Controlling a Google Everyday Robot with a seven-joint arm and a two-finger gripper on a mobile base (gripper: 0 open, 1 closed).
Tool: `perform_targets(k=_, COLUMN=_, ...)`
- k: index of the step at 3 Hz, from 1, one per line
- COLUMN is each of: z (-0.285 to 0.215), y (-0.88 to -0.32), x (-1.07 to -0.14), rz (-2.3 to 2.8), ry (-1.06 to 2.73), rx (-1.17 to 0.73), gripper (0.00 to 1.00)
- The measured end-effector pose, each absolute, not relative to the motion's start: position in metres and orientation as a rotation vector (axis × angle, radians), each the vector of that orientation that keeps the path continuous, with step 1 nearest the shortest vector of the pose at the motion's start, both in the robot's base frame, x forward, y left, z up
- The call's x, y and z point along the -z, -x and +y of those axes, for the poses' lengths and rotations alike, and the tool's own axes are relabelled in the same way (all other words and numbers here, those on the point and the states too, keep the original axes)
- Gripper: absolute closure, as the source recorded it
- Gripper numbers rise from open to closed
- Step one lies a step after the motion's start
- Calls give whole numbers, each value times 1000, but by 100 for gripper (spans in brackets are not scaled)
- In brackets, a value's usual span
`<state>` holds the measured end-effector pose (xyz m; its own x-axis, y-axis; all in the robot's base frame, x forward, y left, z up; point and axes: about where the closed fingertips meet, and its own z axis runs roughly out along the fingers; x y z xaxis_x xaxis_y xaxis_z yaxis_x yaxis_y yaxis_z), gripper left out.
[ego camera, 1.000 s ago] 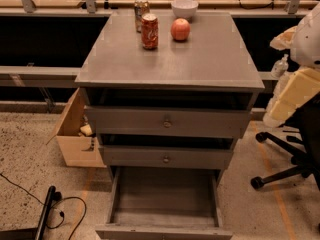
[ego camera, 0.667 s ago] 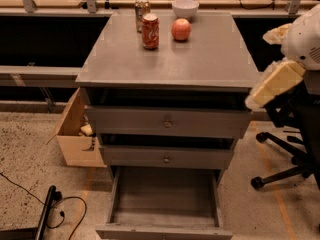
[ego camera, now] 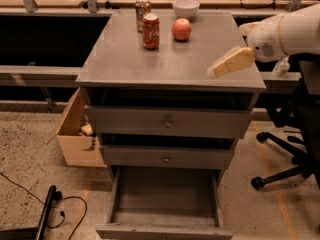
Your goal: Place coke can into bottom drawer
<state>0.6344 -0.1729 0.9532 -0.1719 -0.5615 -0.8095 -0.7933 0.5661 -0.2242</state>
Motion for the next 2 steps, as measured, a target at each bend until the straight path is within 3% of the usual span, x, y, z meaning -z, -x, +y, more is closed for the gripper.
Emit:
perform_targets(k=1, z=-150, y=-698, x=-945, rz=1844, ry=916, rx=-321, gripper=0)
perform_targets(k=2, z=-150, y=-698, x=-945, rz=1845, ry=920, rx=-324, gripper=0)
